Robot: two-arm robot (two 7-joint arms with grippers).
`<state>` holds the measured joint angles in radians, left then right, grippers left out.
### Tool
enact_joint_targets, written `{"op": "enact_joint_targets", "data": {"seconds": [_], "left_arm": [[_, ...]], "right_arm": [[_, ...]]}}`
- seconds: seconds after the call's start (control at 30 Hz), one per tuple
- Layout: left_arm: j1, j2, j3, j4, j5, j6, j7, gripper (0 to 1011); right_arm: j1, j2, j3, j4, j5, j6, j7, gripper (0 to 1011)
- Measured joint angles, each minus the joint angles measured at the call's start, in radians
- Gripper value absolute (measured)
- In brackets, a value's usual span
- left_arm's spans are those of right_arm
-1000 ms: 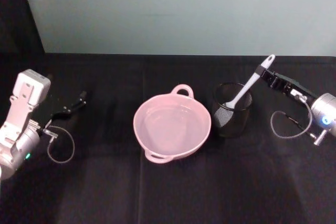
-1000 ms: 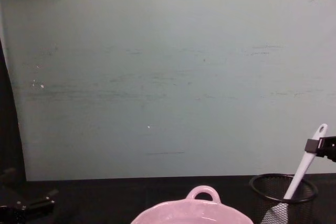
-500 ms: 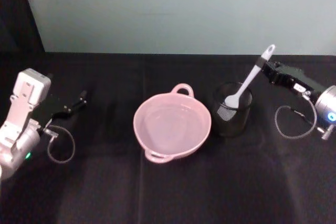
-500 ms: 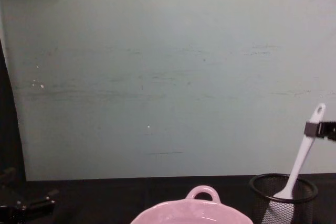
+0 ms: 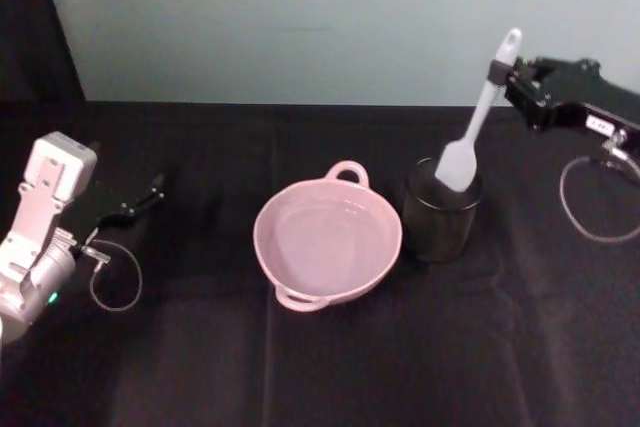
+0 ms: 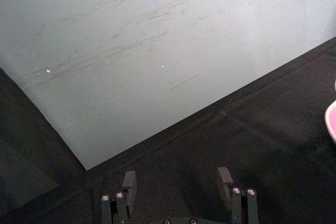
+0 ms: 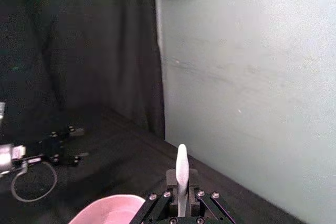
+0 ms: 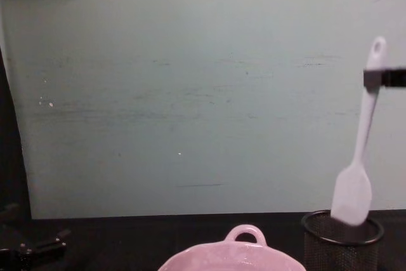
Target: Use the one hand to pick up the spoon and stir the clear water in the bowl.
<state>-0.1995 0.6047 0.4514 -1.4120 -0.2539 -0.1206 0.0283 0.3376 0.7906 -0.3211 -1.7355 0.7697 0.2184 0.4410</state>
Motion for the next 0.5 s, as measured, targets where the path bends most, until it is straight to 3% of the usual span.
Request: {"op": "enact_joint_targets", "data": {"seconds": [0.17, 0.3, 0.5], "left_arm": [[0.000, 0.000, 0.000, 0.000, 0.000, 0.000, 0.000, 1011], [0.000, 0.000, 0.000, 0.000, 0.000, 0.000, 0.000, 1011], [0.000, 0.000, 0.000, 0.000, 0.000, 0.000, 0.000, 1011]], "right_arm": [[0.056, 0.024, -0.012, -0.033, -0.010, 0.041, 0.041, 117], [0.120, 0.023, -0.044, -0.042, -0.007, 0.091, 0.073, 117], [0.222, -0.010, -0.132, -0.043, -0.011, 0.154, 0.119, 117]]}}
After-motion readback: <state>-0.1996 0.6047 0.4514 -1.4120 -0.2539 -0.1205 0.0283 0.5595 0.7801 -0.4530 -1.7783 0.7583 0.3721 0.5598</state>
